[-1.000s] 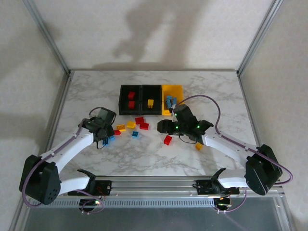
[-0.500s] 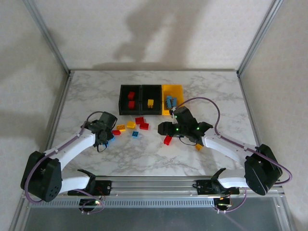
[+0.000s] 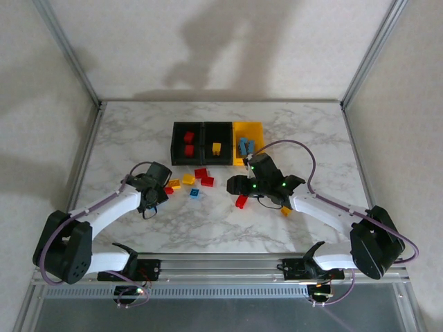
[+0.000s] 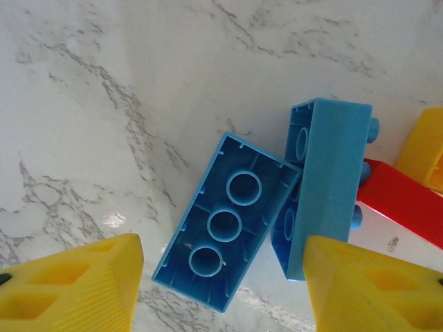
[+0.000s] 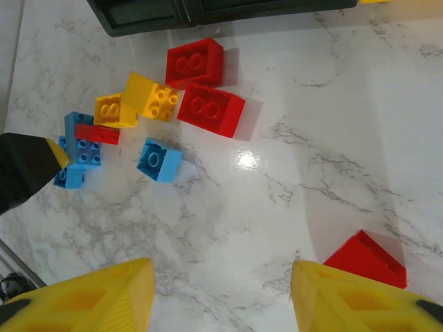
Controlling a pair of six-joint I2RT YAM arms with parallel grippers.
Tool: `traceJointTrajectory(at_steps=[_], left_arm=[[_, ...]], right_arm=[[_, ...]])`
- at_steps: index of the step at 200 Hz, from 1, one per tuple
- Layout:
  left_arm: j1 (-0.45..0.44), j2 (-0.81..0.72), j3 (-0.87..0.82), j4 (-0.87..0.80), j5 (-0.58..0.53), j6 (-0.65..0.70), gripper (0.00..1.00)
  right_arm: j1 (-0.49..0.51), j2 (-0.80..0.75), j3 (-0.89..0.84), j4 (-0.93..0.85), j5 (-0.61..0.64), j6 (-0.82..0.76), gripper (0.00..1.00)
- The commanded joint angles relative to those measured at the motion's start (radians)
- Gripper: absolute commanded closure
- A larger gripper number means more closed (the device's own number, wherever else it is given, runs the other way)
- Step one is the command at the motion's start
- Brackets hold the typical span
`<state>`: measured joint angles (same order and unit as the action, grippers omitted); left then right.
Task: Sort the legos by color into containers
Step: Pick up the lego from the middle-left of the table.
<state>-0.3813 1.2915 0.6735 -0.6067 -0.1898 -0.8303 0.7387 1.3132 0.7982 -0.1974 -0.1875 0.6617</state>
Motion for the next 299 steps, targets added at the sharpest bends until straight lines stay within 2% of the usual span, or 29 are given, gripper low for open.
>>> traceJointTrajectory(at_steps=[1,25,69,99,130,144,177,213,269,299], left_arm=[[-0.016,0.016,-0.012,0.027,0.032,0.017,0.38],[-0.027,0.024,0.009,0.005,0.000,0.012,0.38],[-0.030,-0.052,0.012,-0.023,-0.024,0.008,0.33],[-0.031,-0.063,-0.006,-0.072,-0.049,-0.034,0.39],[-0.079,-0.172,-0.040,-0.122,-0.073,-0.147,0.41],[-0.080,-0.196,-0.054,-0.115,-0.066,-0.155,0.41],[-0.079,-0.108,-0.053,-0.079,-0.042,-0.124,0.41],[-0.079,-0.012,-0.040,-0.061,-0.065,-0.095,0.41],[-0.062,0.079,0.005,0.001,-0.063,0.007,0.33],[-0.050,0.130,0.015,0.036,-0.064,0.049,0.33]], right_arm=[[0.008,0.011,-0.004,0.012,-0.016,-0.014,0.46],[0.008,0.010,-0.004,0.013,-0.016,-0.012,0.46],[0.008,0.012,-0.013,0.017,-0.016,-0.010,0.46],[0.007,0.015,-0.008,0.022,-0.020,-0.011,0.46],[0.008,0.009,-0.020,0.025,-0.022,-0.009,0.46],[0.007,0.020,-0.021,0.032,-0.031,-0.015,0.46],[0.007,0.037,-0.003,0.030,-0.037,-0.023,0.46],[0.008,0.007,-0.022,0.021,-0.023,-0.015,0.46],[0.007,-0.001,-0.020,0.004,-0.014,-0.014,0.46],[0.005,0.012,-0.002,-0.010,-0.015,-0.021,0.46]])
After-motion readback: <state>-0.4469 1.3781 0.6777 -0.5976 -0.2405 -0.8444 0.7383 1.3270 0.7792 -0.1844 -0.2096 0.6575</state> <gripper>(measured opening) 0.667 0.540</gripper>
